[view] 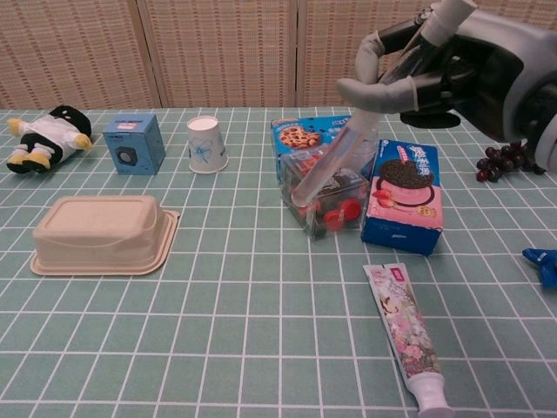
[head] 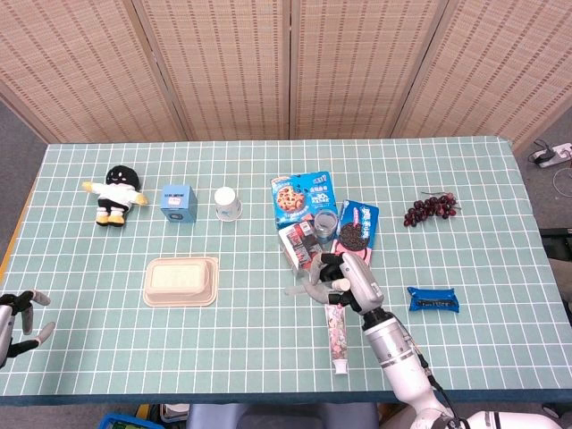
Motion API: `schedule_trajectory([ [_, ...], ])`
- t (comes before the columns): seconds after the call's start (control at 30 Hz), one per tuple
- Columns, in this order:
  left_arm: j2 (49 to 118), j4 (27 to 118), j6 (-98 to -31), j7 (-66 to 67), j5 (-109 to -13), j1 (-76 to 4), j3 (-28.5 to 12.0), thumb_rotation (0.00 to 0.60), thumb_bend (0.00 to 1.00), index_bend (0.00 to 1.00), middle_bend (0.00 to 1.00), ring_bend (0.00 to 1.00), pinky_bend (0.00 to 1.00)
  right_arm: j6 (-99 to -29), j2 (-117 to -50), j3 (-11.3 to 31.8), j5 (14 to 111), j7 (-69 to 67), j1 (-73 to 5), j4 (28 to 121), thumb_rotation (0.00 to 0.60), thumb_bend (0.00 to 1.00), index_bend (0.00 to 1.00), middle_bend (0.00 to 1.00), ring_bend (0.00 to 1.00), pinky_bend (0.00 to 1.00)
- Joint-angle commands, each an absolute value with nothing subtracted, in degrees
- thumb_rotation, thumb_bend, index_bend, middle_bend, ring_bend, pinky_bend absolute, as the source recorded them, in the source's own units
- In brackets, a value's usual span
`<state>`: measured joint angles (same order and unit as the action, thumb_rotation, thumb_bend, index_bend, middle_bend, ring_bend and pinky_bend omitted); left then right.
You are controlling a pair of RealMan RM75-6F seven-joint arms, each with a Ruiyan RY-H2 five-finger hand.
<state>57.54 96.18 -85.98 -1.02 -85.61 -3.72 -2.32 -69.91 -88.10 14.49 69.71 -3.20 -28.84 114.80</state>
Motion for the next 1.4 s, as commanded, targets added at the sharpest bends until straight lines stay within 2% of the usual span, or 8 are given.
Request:
schedule_trajectory([
  [0.03,57.5,96.2,-86.0,-1.0,-85.6,-3.7,-2.3,0.600,0.24,0.55,0.74,0.48,0.71,-72.5,-89.4,13.0,73.8,3.6,-28.6,110.3,0.600,0.53,0.80,1.00,1.00,1.00],
  [0.17,57.6,96.2,-86.1,-1.1,-85.6,-3.7,-2.3,0.600,0.24,0.55,0.74,0.48,0.71,-76.8,-91.7,11.4,77.0,16.9,-28.7,106.2,0.600,0.53,0.80,1.00,1.00,1.00],
  [0.27,57.5,96.2,-86.0,-1.2,-85.6,-3.7,-2.3,0.600,0.24,0.55,0.74,0.48,0.71,-78.2,-93.5,11.1,77.5,19.9,-28.5,105.8,0.600,0.53,0.80,1.00,1.00,1.00],
  [0.47,57.5,96.2,-86.1,-1.2,-85.6,-3.7,-2.3,0.600,0.24,0.55,0.74,0.48,0.71,-76.7,-93.0,11.9,76.1,15.4,-28.3,107.7,0.600,0.53,0.80,1.00,1.00,1.00],
  [0.77,57.4,96.5,-86.6,-1.1,-85.9,-3.5,-2.3,0.600,0.24,0.55,0.74,0.48,0.71,-71.4,-90.4,14.2,71.7,1.3,-28.0,111.4,0.600,0.53,0.80,1.00,1.00,1.00],
  [1.1,57.2,96.5,-86.9,-1.6,-86.1,-3.3,-2.2,0.600,0.24,0.55,0.74,0.48,0.71,-74.5,-92.4,16.6,73.4,3.6,-28.8,109.3,0.600,0.54,0.80,1.00,1.00,1.00],
  [1.4,57.2,96.3,-86.7,-2.0,-86.1,-3.4,-2.3,0.600,0.24,0.56,0.74,0.48,0.71,-75.4,-93.3,20.3,70.8,4.8,-30.1,107.3,0.600,0.56,0.80,1.00,1.00,1.00],
])
